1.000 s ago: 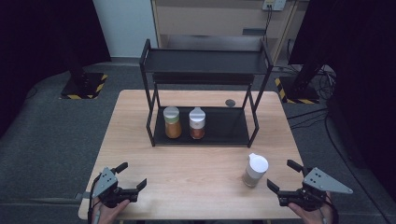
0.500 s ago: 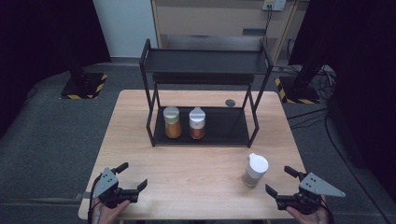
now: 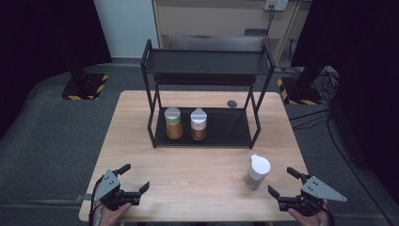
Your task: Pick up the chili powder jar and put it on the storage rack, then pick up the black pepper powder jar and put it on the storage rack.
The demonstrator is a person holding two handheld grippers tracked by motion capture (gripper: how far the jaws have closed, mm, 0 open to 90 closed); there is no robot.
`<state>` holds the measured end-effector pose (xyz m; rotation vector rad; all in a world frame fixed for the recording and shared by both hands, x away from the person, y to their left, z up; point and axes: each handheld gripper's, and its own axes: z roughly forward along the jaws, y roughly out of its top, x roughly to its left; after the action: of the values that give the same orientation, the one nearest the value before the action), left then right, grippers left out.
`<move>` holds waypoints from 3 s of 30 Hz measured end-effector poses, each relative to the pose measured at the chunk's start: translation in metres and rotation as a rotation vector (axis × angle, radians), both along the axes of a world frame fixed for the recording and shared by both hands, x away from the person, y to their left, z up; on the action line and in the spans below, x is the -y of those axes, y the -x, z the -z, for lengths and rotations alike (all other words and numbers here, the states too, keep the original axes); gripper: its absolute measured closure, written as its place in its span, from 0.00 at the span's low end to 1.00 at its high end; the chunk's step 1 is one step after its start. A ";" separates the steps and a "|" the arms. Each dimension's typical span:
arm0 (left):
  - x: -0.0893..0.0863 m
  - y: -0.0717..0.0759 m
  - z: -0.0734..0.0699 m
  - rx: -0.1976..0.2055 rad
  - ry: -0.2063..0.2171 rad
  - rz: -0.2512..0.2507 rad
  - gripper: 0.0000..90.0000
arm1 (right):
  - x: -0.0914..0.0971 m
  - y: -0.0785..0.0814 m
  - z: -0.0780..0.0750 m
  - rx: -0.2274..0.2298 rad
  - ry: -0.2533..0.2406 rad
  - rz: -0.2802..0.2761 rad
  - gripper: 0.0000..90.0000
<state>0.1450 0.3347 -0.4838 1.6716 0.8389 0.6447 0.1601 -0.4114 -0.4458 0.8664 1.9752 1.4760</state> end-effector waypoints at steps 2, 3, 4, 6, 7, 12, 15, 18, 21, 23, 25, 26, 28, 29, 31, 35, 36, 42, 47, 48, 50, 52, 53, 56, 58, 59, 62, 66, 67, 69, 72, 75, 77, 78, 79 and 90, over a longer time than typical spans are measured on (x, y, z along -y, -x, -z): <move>0.001 0.000 0.000 0.006 -0.003 0.005 0.00 | 0.001 -0.001 0.002 -0.002 -0.003 -0.003 0.06; 0.001 0.001 0.000 0.010 -0.004 0.008 0.00 | 0.001 -0.001 0.002 -0.002 -0.003 -0.003 0.06; 0.001 0.001 0.000 0.013 -0.004 0.009 0.00 | 0.001 -0.001 0.002 -0.001 -0.004 -0.003 0.06; 0.000 0.001 0.000 0.017 -0.002 0.011 0.00 | 0.001 -0.001 0.003 0.003 -0.004 0.000 0.06; 0.000 0.001 0.000 0.017 -0.001 0.010 0.00 | 0.001 -0.001 0.003 0.002 -0.005 0.002 0.05; -0.001 0.002 0.001 0.018 0.015 0.009 0.00 | 0.002 -0.001 0.004 -0.004 -0.016 0.011 0.05; -0.001 0.001 0.001 0.019 0.015 0.009 0.00 | 0.002 -0.001 0.004 -0.004 -0.017 0.016 0.05; 0.000 0.001 0.001 0.019 0.010 0.011 0.00 | 0.003 0.000 0.004 -0.005 -0.019 0.017 0.04; 0.000 0.002 0.000 0.019 0.009 0.011 0.00 | 0.003 0.001 0.004 -0.004 -0.023 0.019 0.04; 0.000 0.002 0.000 0.020 0.009 0.011 0.00 | 0.002 0.004 0.004 0.003 -0.025 0.028 0.03; 0.000 0.001 0.001 0.020 0.012 0.011 0.00 | 0.003 0.006 0.004 0.010 -0.035 0.036 0.03; 0.000 0.001 0.001 0.019 0.012 0.012 0.00 | 0.003 0.006 0.004 0.006 -0.040 0.039 0.02; 0.000 0.001 0.001 0.019 0.010 0.013 0.00 | 0.005 0.005 0.004 -0.004 -0.053 0.036 0.02; 0.000 0.001 0.001 0.020 0.011 0.013 0.00 | 0.006 0.005 0.004 -0.009 -0.058 0.033 0.02; 0.000 0.001 0.001 0.022 0.009 0.014 0.00 | 0.007 0.005 0.004 -0.011 -0.059 0.028 0.02; 0.000 0.001 0.001 0.020 0.010 0.012 0.00 | 0.006 0.005 0.002 -0.011 -0.041 0.022 0.02; 0.000 0.001 0.001 0.021 0.010 0.012 0.00 | 0.006 0.004 0.002 -0.017 -0.039 0.024 0.02; 0.001 0.001 0.001 0.021 0.007 0.013 0.00 | 0.007 0.004 0.000 -0.029 -0.034 0.018 0.02; 0.000 0.002 0.001 0.022 0.009 0.011 0.00 | 0.008 0.005 -0.002 -0.039 -0.035 0.024 0.02; 0.000 0.002 0.001 0.022 0.009 0.011 0.00 | 0.007 0.005 -0.002 -0.038 -0.034 0.026 0.02; 0.000 0.002 0.001 0.021 0.009 0.011 0.00 | 0.007 0.006 -0.003 -0.044 -0.039 0.029 0.02; 0.000 0.002 0.001 0.020 0.009 0.010 0.00 | 0.006 0.007 -0.004 -0.045 -0.034 0.033 0.02; 0.000 0.002 0.001 0.019 0.009 0.010 0.00 | 0.005 0.007 -0.005 -0.048 -0.030 0.037 0.03; 0.000 0.001 0.001 0.017 0.009 0.008 0.00 | 0.002 0.008 -0.009 -0.063 -0.030 0.046 0.03; 0.000 0.001 0.001 0.014 0.009 0.005 0.00 | 0.000 0.008 -0.011 -0.070 -0.035 0.044 0.03; 0.000 0.001 0.001 0.014 0.010 0.005 0.00 | -0.001 0.008 -0.013 -0.066 -0.027 0.046 0.03; -0.001 0.001 0.001 0.011 0.011 0.003 0.00 | -0.006 0.007 -0.021 -0.072 -0.028 0.050 0.03; -0.001 0.001 0.001 0.010 0.011 0.004 0.00 | -0.015 0.004 -0.033 -0.083 0.005 0.051 0.03; -0.001 0.001 0.001 0.010 0.011 0.004 0.00 | -0.018 0.003 -0.035 -0.084 0.015 0.054 0.03; -0.001 0.001 0.001 0.010 0.012 0.004 0.00 | -0.021 -0.001 -0.041 -0.091 0.025 0.046 0.04; -0.001 0.001 0.001 0.009 0.012 0.003 0.00 | -0.025 -0.007 -0.047 -0.102 0.037 0.040 0.04; -0.001 0.001 0.001 0.009 0.012 0.004 0.00 | -0.030 -0.015 -0.053 -0.130 0.053 0.037 0.04; -0.001 0.001 0.001 0.009 0.012 0.005 0.00 | -0.034 -0.020 -0.056 -0.142 0.066 0.029 0.04; -0.001 0.001 0.001 0.009 0.012 0.005 0.00 | -0.035 -0.022 -0.056 -0.146 0.068 0.027 0.04; -0.001 0.001 0.001 0.008 0.012 0.005 0.00 | -0.036 -0.024 -0.056 -0.148 0.068 0.025 0.04; -0.001 0.001 0.001 0.008 0.012 0.004 0.00 | -0.050 -0.047 -0.053 -0.196 0.084 0.008 0.05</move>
<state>0.1442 0.3355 -0.4845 1.6590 0.8321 0.6418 0.2074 -0.3614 -0.3924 1.0147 2.1546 1.3370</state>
